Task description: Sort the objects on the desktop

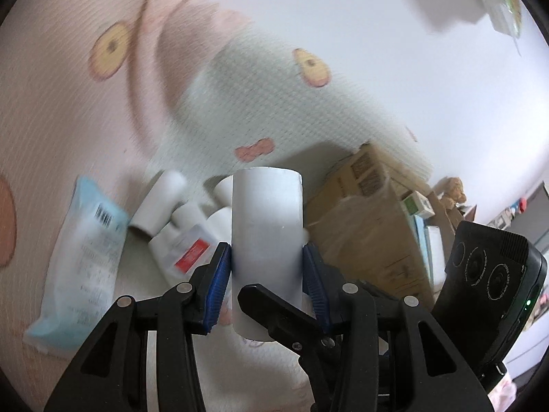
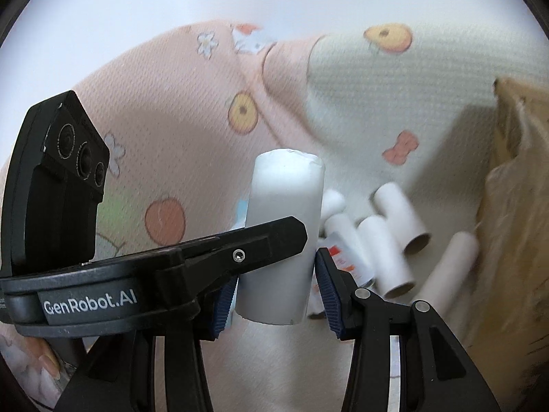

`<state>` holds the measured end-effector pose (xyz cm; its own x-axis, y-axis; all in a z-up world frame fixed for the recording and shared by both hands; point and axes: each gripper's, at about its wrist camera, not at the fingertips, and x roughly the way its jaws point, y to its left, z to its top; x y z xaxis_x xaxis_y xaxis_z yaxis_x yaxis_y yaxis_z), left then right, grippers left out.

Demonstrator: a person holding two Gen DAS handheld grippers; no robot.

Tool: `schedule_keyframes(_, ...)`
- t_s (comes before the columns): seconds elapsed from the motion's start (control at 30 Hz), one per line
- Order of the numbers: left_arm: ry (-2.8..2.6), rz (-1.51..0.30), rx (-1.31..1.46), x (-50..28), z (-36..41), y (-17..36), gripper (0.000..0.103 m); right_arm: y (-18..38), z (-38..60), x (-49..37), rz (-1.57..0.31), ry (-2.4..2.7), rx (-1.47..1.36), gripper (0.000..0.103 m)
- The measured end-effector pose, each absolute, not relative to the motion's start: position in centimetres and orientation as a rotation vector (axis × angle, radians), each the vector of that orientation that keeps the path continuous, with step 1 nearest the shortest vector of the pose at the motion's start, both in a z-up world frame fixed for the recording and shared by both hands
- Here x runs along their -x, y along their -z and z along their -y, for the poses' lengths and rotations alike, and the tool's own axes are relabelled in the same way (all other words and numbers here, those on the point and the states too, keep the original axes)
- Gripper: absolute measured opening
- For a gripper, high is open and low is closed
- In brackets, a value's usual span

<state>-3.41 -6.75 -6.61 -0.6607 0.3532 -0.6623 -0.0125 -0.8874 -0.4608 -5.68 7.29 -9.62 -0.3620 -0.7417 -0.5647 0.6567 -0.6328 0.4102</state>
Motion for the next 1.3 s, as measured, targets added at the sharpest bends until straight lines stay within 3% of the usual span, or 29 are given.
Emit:
schedule_keyframes(0.57,-2.622,0.528,1.020,4.7,3.0,0.5,0.047,4.3,-9.8,7.1,0.124,2.193,-0.802,0.043)
schedule_keyframes(0.93,-2.584,0.322,0.892,6.6,-2.7,-3.7,0.047,0.3,-14.0,8.2,0.087,2.321,-0.720,0.043)
schedule_keyframes(1.3,-2.501,0.239,0.956,9.8,-8.2,-4.7,0.047,-0.8,-18.3,11.2,0.084,2.378,-0.786,0.043)
